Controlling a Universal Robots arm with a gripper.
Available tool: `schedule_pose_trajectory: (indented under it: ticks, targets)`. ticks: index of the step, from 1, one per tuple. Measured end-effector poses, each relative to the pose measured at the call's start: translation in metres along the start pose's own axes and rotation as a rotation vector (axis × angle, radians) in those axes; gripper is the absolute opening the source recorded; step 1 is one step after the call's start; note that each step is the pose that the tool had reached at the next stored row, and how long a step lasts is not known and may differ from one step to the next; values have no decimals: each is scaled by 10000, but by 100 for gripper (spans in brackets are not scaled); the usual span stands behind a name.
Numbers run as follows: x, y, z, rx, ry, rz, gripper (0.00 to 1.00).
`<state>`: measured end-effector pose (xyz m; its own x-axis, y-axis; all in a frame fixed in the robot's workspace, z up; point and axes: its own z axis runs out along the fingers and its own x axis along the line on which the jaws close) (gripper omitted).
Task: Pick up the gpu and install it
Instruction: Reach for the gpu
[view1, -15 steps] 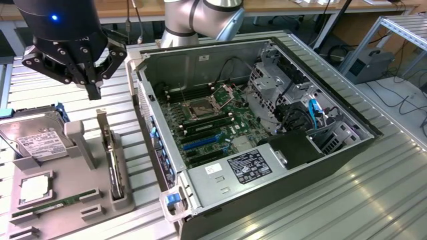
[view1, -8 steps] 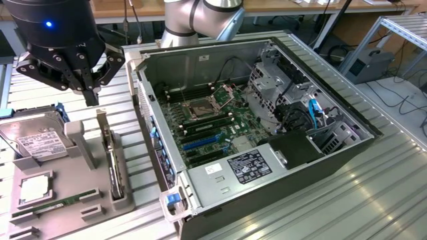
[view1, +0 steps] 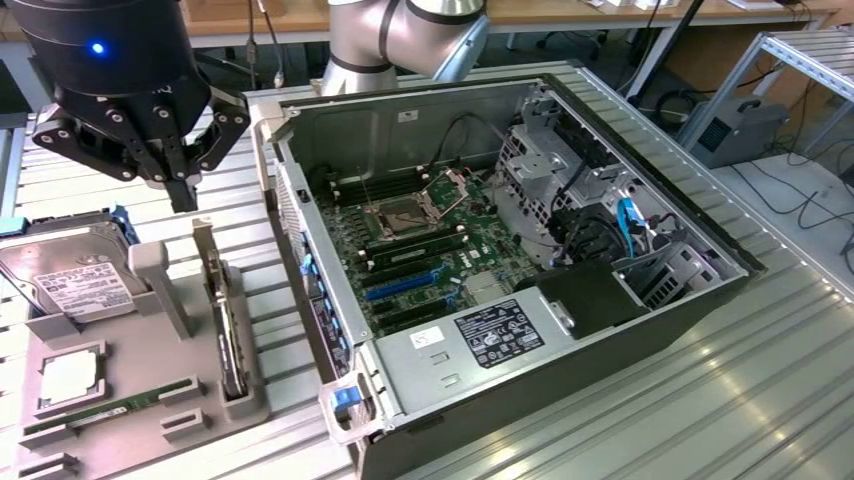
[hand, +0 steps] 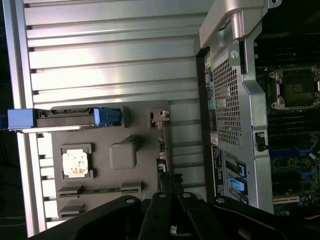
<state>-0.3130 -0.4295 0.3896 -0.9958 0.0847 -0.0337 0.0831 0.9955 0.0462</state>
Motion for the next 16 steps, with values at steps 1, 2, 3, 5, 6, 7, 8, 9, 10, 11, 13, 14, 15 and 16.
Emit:
schedule_pose_trajectory:
  ticks: [1, 2, 3, 5, 6, 7, 8, 9, 10, 11, 13, 14, 15, 16]
  targets:
    - [0, 0, 0, 0, 0, 0, 11]
    - [0, 0, 0, 0, 0, 0, 11]
    - [0, 0, 0, 0, 0, 0, 11]
    - [4, -16, -1, 0, 0, -2, 11]
    - [10, -32, -1, -1, -1, 0, 11]
    - [18, -58, -4, -1, 0, -1, 11]
    - [29, -100, -6, -3, 0, 0, 11]
    - [36, -133, -7, -4, 0, 0, 11]
    - [43, -164, -9, -5, 0, 0, 11]
    - [50, -195, -11, -5, 1, 0, 11]
    - [58, -239, -13, -6, 0, 1, 11]
    - [62, -265, -14, -6, 0, 0, 11]
    - [64, -284, -15, -6, -1, 1, 11]
    - [65, -303, -16, -6, 0, 0, 11]
